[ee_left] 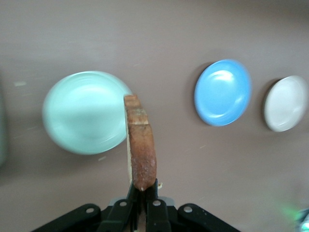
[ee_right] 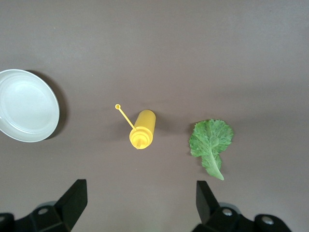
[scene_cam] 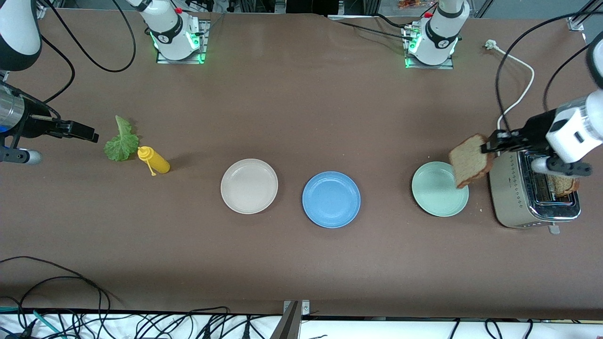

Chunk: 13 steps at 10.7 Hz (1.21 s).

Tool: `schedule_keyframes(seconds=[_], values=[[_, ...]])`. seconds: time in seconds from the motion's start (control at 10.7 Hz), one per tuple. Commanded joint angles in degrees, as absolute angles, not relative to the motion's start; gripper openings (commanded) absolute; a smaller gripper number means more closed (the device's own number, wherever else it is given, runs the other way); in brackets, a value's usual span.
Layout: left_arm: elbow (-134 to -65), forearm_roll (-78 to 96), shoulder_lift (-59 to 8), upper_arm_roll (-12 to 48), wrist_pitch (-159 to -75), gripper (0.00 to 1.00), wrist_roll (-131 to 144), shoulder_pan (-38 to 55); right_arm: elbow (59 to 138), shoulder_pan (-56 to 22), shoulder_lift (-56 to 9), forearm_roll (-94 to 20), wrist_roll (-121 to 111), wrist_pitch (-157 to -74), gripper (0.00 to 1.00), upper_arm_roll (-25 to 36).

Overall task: Make sandwich in blue plate with both arms
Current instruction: 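Carry the bread slice with the left gripper over the blue plate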

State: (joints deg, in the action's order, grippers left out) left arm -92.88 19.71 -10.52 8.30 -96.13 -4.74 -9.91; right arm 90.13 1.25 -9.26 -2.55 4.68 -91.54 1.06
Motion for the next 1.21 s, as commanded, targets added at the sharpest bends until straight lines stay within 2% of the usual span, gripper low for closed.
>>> schedule_keyframes(seconds=[0.0,0.19,0.47,0.65,0.84,1.12], values=[[-96.1,29.3,-15.9,7.8,-108.7,0.0,-4.2,-5.6,90.4,1.2,-8.8,-3.5,4.7,-91.1,1.0,1.1],[-96.0,37.7,-20.0,7.8,-112.7,0.0,-4.6,-3.5,90.4,1.2,-8.8,-3.5,4.6,-91.1,1.0,1.1],[-95.6,48.8,-24.9,7.8,-113.7,0.0,-4.7,1.0,90.4,1.2,-9.1,-3.5,4.5,-91.1,1.0,1.1],[-95.0,49.7,-28.5,7.9,-116.0,0.0,-5.0,3.8,90.4,1.2,-9.8,-3.5,4.4,-91.1,1.0,1.1],[-94.7,53.5,-32.2,9.0,-123.9,0.0,-7.2,6.9,90.2,1.0,-10.5,-3.6,4.7,-91.2,1.0,1.1],[-93.4,57.4,-33.8,9.4,-125.6,0.0,-8.0,8.4,90.4,0.8,-11.8,-3.4,4.8,-91.1,1.0,0.4]])
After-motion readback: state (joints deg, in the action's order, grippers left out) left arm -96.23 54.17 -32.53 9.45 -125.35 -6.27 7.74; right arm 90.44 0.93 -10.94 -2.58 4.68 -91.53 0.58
